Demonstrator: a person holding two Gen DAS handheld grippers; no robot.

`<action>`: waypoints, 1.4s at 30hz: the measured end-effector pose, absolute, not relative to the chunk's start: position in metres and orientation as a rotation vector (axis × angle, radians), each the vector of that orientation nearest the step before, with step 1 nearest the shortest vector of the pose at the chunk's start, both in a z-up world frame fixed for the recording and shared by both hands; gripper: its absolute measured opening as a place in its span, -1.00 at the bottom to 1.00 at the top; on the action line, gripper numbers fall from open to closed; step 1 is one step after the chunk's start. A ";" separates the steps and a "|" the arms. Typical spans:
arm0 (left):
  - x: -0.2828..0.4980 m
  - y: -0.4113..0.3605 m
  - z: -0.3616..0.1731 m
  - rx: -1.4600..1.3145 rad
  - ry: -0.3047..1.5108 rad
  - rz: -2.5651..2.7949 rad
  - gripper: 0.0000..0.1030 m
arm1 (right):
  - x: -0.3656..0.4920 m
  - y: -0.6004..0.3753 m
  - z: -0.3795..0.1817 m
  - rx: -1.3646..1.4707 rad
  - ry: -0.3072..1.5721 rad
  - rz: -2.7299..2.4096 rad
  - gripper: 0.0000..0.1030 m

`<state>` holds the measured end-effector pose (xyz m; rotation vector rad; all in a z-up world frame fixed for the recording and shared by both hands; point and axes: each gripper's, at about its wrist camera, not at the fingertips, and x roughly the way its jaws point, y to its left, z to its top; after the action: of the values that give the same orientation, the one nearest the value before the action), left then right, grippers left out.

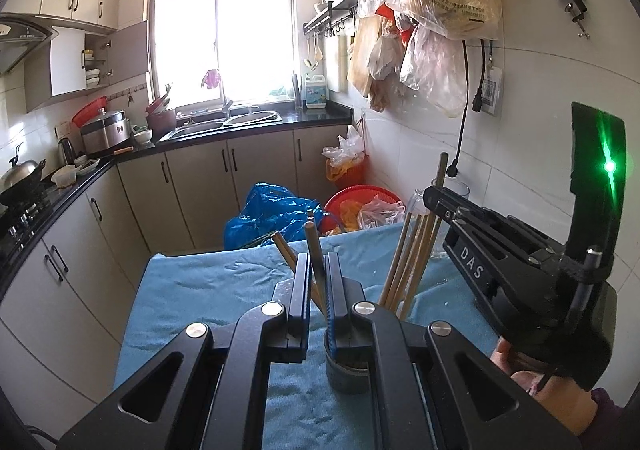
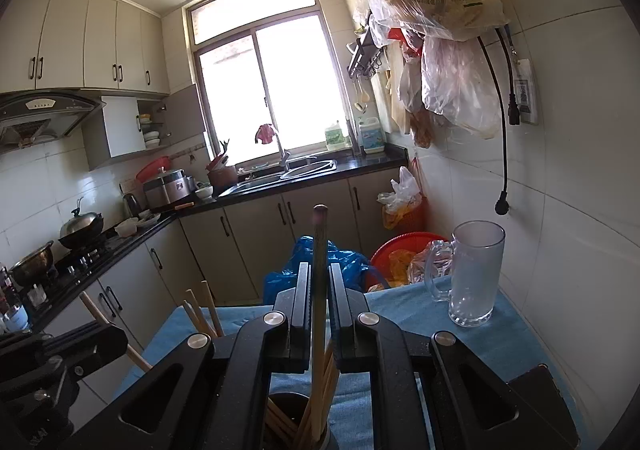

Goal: Organize utensils
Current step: 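Open both grippers to release the chopsticks into the black cup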

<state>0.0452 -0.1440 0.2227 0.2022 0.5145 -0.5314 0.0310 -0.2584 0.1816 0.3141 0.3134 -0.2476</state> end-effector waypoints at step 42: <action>0.070 -0.133 0.195 0.139 0.661 -0.556 -0.88 | 0.031 -0.250 0.158 0.258 0.433 -0.182 -0.83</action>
<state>0.0698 -0.1329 0.1950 0.1392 0.6607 -0.5559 0.0307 -0.2495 0.1579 0.2582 0.4332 -0.1823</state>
